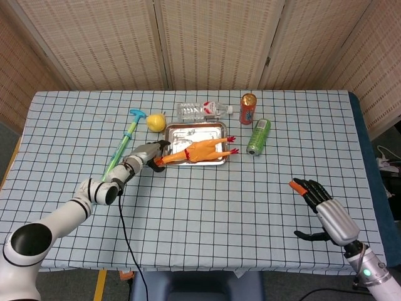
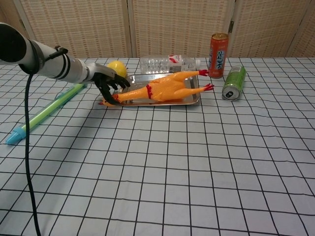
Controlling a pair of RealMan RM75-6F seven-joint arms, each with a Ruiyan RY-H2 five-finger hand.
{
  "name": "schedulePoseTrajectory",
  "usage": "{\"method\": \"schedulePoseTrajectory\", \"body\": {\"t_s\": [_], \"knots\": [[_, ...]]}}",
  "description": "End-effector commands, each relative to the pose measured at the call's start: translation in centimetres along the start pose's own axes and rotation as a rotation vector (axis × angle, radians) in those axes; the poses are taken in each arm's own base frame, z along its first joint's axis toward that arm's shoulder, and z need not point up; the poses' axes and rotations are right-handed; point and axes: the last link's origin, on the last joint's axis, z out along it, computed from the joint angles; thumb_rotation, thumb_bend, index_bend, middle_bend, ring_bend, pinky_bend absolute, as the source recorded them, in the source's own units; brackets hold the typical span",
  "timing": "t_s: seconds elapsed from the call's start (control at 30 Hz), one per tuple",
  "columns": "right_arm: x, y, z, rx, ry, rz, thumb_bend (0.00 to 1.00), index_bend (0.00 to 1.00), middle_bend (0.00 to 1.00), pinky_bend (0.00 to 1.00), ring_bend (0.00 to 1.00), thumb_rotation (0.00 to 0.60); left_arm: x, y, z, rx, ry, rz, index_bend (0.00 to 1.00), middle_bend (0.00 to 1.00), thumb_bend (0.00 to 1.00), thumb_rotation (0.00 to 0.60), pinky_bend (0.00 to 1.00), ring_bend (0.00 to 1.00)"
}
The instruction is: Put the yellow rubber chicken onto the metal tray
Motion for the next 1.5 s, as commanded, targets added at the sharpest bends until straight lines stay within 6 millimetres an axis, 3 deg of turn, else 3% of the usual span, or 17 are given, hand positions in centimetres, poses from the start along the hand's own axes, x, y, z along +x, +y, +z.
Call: {"method": "schedulePoseTrajectory", "body": {"t_s": [0.03, 0.17, 0.3, 0.53, 0.7, 0.93, 1.2, 1.5], "knots": [[-0.1, 0.0, 0.1, 0.002, -0.006, 0.005, 0.01, 0.0, 0.0, 0.0, 0.0, 0.6, 2.0, 2.0, -1.0, -0.079, 0.053, -0.142, 0.0, 0.0, 0.36, 0.6, 0.0, 0.0], [-0.5, -0.3, 0.4, 0.02, -0.016, 0.007, 0.01, 0.0, 0.0, 0.0, 0.0, 0.6, 2.4, 3.3, -3.5, -0.196, 0.11, -0.213, 0.0, 0.0, 0.36, 0.6, 0.0, 0.0], [-1.2, -0.3, 0.7, 0.021, 0.002, -0.037, 0.01, 0.0, 0.0, 0.0, 0.0, 0.6, 1.6, 2.8, -8.4, -0.299, 0.167, -0.143, 0.0, 0.0, 0.35, 0.6, 0.0, 0.0], [-3.6, -0.5, 0.5, -0.052, 0.017, -0.145, 0.01, 0.0, 0.0, 0.0, 0.0, 0.6, -0.8, -1.0, -17.1, -0.334, 0.446, 0.121, 0.0, 0.0, 0.35, 0.6, 0.0, 0.0], [-5.4, -1.4, 0.1, -0.039, -0.001, -0.194, 0.01, 0.0, 0.0, 0.0, 0.0, 0.6, -3.2, -3.2, -21.8, -0.319, 0.534, 0.163, 0.0, 0.0, 0.35, 0.6, 0.0, 0.0], [-6.9, -3.1, 0.0, -0.021, 0.005, -0.234, 0.01, 0.0, 0.0, 0.0, 0.0, 0.6, -7.7, -9.2, -28.8, -0.286, 0.62, 0.13, 0.0, 0.0, 0.35, 0.6, 0.0, 0.0], [-6.5, -2.5, -2.1, -0.115, 0.109, -0.348, 0.01, 0.0, 0.0, 0.0, 0.0, 0.6, -12.3, -14.9, -33.0, -0.204, 0.648, 0.179, 0.0, 0.0, 0.35, 0.6, 0.0, 0.0], [-6.0, -2.1, -2.7, -0.133, 0.111, -0.338, 0.01, 0.0, 0.0, 0.0, 0.0, 0.6, -14.4, -16.6, -33.5, -0.127, 0.618, 0.209, 0.0, 0.0, 0.36, 0.6, 0.0, 0.0]]}}
